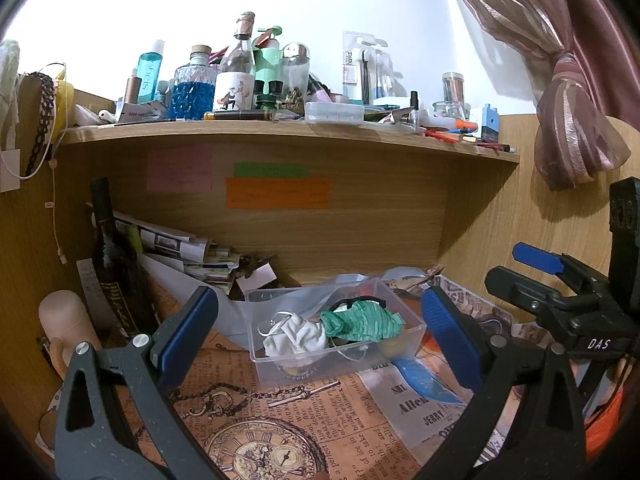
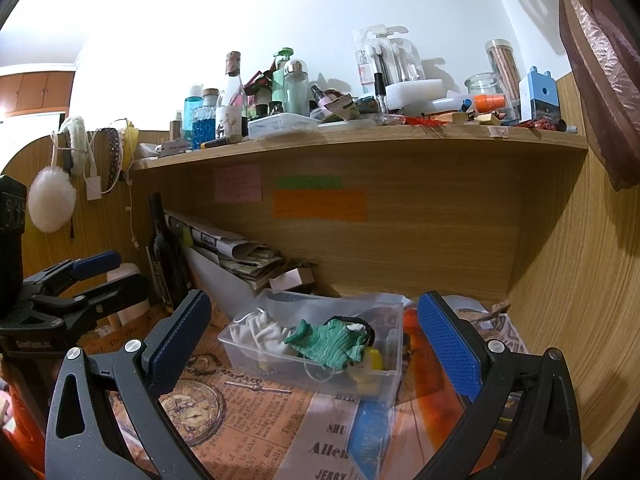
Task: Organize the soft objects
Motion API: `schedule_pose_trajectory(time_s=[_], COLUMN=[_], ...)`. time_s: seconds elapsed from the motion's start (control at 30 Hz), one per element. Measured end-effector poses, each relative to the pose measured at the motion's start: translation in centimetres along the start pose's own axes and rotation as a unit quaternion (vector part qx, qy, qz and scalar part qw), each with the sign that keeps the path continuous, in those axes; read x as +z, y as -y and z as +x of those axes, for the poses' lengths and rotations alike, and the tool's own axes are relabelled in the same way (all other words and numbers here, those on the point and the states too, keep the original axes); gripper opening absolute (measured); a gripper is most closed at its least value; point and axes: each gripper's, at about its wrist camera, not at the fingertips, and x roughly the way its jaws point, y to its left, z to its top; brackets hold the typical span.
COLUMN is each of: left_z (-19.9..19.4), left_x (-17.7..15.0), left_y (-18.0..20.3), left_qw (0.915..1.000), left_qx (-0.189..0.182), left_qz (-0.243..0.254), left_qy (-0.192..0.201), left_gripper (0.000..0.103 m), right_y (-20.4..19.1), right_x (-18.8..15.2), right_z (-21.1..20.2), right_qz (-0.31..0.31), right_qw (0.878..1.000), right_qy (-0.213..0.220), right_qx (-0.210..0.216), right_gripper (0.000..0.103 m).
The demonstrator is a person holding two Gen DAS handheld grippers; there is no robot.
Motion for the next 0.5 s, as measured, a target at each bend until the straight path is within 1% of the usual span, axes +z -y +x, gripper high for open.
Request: schedule_pose_trajectory(time_s=[0.5], left_z=[-0.01], left_x=[-0.03], left_y=[0.06], left_qw=[1.0], left_qx=[0.001], left_qz=[0.0], left_qy=[-0.001], left_gripper=[0.103], right_y=[-0.13], right_x=[-0.05], right_z=[0.39], right_qz=[-0.001], right_qw=[1.0], right_qy=[-0.005], right_qx=[0.003], right_gripper=[0.103])
